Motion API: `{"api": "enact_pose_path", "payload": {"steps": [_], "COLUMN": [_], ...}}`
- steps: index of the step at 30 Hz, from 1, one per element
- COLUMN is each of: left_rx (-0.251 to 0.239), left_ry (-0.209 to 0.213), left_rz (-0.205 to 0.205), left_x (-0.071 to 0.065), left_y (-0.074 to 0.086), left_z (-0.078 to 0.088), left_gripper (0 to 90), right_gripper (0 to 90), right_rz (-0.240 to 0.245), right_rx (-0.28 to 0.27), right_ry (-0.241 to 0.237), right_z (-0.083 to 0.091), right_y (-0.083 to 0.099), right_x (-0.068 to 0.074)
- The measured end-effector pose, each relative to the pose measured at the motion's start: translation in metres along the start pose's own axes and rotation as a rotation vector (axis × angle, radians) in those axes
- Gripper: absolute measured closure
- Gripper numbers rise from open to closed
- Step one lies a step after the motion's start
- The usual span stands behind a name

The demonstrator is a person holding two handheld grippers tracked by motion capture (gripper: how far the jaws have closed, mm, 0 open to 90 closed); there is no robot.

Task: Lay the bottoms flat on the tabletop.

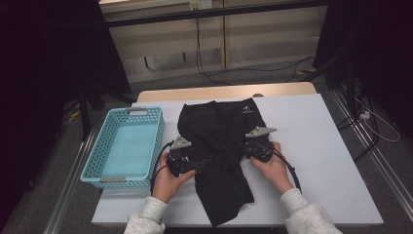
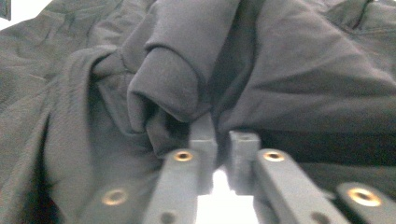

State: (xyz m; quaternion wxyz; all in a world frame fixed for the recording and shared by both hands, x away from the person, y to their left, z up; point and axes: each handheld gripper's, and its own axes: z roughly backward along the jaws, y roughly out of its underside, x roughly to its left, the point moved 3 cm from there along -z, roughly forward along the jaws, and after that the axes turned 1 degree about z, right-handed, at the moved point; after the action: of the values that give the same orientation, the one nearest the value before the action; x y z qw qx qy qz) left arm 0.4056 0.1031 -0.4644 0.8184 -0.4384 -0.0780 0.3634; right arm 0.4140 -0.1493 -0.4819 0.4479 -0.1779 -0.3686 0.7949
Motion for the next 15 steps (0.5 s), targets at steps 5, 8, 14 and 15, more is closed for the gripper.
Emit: {"api": "enact_pose_path", "payload": {"steps": [5, 8, 14, 15], "left_rx": [-0.007, -0.006, 0.009, 0.009], "left_ry": [-0.005, 0.006, 0.020, 0.020], "left_rz": [-0.002, -0.001, -0.015, -0.015], "left_x": [0.001, -0.002, -0.008, -0.009], "left_y": [-0.001, -0.002, -0.003, -0.004], "left_z": [0.001, -0.001, -0.009, -0.010], "left_gripper": [19.4, 19.4, 19.6, 19.6], "right_gripper": [86.4, 86.4, 86.5, 86.5], "right_rz": [-0.025, -0.010, -0.022, -0.033], "right_rx": [-0.005, -0.009, -0.046, -0.057], "right_ry": [-0.028, -0.033, -0.028, -0.027], "right_z": [0.012, 0.025, 0.053, 0.057], "right_y": [-0.001, 0.001, 0.005, 0.006], "right_x": [-0.003, -0.002, -0.007, -0.009]}}
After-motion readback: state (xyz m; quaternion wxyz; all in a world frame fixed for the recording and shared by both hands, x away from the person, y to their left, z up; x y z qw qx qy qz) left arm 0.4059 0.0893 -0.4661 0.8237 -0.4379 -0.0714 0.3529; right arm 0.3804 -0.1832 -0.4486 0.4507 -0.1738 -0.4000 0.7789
